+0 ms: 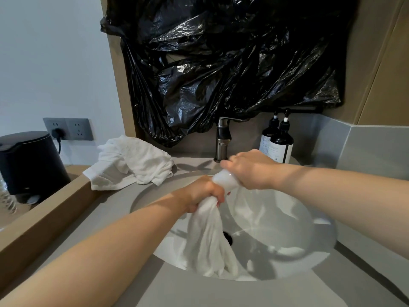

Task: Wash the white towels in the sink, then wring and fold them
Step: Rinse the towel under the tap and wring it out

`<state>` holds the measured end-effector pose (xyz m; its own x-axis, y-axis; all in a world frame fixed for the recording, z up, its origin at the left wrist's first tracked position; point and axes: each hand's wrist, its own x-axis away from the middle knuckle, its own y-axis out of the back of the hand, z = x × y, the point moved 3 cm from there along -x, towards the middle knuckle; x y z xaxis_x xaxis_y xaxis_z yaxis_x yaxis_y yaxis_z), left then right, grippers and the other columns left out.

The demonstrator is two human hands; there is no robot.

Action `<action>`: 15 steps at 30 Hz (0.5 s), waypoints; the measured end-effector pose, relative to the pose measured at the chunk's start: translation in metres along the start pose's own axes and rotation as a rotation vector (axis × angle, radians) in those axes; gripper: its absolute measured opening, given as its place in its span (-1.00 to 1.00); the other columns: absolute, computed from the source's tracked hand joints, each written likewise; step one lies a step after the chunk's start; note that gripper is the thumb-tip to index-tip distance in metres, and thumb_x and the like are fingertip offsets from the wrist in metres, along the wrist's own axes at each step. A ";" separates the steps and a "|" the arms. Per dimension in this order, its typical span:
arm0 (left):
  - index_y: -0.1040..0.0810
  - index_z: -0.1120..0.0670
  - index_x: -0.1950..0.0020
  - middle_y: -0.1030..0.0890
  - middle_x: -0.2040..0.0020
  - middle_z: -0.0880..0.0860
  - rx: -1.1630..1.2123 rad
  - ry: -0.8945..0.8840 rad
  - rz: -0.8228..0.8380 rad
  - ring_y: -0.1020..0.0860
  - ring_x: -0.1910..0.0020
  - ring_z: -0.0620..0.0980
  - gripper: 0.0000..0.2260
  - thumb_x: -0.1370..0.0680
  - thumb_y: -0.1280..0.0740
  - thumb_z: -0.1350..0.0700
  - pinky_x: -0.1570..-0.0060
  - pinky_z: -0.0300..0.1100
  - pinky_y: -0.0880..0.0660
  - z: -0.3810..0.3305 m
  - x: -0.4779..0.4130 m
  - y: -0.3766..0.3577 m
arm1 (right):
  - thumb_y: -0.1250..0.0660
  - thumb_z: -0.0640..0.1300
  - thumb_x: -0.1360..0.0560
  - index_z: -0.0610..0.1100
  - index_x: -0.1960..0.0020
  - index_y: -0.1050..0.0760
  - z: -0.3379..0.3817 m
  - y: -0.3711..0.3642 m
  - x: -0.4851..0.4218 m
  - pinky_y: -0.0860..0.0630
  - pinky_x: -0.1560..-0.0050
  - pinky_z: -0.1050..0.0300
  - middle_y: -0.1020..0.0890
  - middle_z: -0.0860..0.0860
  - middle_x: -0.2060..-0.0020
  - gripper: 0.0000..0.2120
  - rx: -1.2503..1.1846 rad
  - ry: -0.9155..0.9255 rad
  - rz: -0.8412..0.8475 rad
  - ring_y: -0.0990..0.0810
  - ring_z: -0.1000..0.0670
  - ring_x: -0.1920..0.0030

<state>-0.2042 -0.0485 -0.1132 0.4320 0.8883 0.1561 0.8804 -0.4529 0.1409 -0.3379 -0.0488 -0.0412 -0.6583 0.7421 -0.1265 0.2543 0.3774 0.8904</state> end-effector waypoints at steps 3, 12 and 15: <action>-0.48 0.20 0.18 -0.44 0.42 0.10 0.083 0.090 0.101 -0.43 0.56 -0.05 -0.77 -0.18 -0.29 0.29 0.47 -0.31 -0.42 0.003 0.002 -0.003 | -0.27 -0.16 -0.49 -0.03 -0.28 -0.30 0.000 0.001 -0.001 -0.34 0.09 0.05 -0.49 -0.01 0.01 -0.63 0.027 0.058 -0.021 -0.49 -0.08 -0.07; -0.44 0.16 0.19 -0.44 0.44 0.05 0.186 0.203 0.278 -0.42 0.56 -0.09 -0.68 -0.09 -0.37 0.25 0.49 -0.33 -0.42 0.012 0.004 -0.008 | -0.25 -0.19 -0.50 -0.13 -0.21 -0.40 0.002 -0.011 0.002 -0.22 0.24 0.06 -0.53 -0.09 0.00 -0.72 0.105 0.195 -0.043 -0.50 -0.15 0.00; -0.45 0.18 0.22 -0.47 0.44 0.05 0.149 0.135 0.163 -0.45 0.53 -0.07 -0.78 -0.16 -0.32 0.29 0.45 -0.29 -0.43 0.013 0.001 -0.014 | -0.31 -0.24 -0.44 -0.14 -0.17 -0.44 -0.003 -0.016 0.000 -0.27 0.26 0.05 -0.55 -0.09 0.05 -0.70 0.117 0.215 -0.102 -0.51 -0.14 0.03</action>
<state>-0.2139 -0.0406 -0.1278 0.5496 0.7815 0.2954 0.8246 -0.5643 -0.0413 -0.3444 -0.0564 -0.0540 -0.8170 0.5668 -0.1059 0.2511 0.5151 0.8195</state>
